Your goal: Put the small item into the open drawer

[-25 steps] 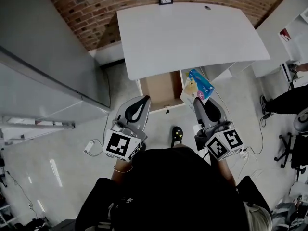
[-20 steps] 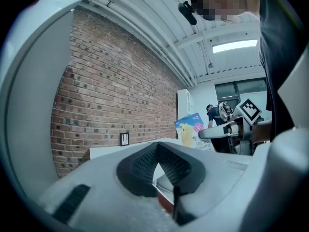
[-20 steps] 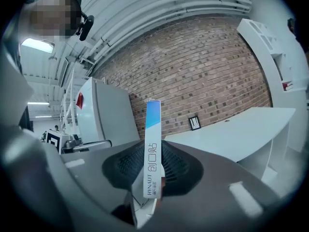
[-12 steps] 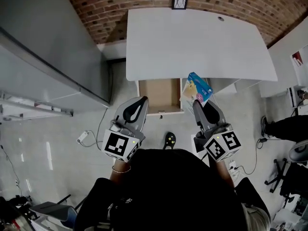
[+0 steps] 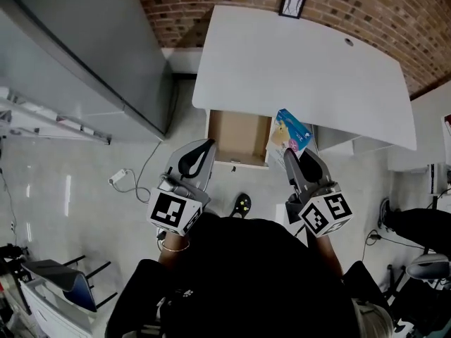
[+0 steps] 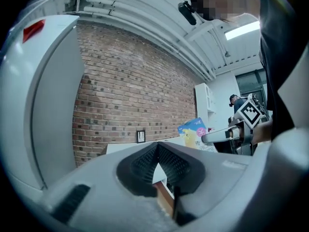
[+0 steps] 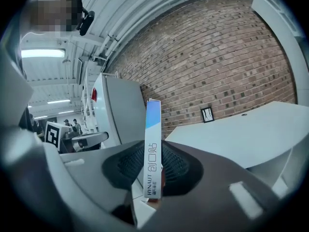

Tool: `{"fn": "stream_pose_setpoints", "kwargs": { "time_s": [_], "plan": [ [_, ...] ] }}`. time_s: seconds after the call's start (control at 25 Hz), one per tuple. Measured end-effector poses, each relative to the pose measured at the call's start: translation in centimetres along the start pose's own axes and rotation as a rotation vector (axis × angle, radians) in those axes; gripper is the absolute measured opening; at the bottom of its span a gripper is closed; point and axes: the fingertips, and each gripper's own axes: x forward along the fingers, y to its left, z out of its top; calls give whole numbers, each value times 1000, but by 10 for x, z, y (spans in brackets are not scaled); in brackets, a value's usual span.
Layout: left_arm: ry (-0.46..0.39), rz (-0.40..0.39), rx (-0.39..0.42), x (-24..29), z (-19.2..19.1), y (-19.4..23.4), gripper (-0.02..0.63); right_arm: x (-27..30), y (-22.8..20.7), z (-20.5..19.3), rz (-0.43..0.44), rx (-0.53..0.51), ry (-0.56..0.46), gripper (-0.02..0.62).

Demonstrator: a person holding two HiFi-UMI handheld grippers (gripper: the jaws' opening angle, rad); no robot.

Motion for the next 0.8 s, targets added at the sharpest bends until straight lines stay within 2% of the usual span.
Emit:
{"fn": "stream_pose_setpoints", "kwargs": {
  "time_s": [0.16,0.48,0.8],
  "plan": [
    [15,67,-15,-6,-11,3,-8,8,-4,-16,52,-33,55,103],
    [54,140,-20,-23,-31,8,-8,27,-10,-59,132,-130,185,101],
    [111,140,-73,-32,-61,27,-8,61,-14,-108,148,-178,300,103]
  ]
}}
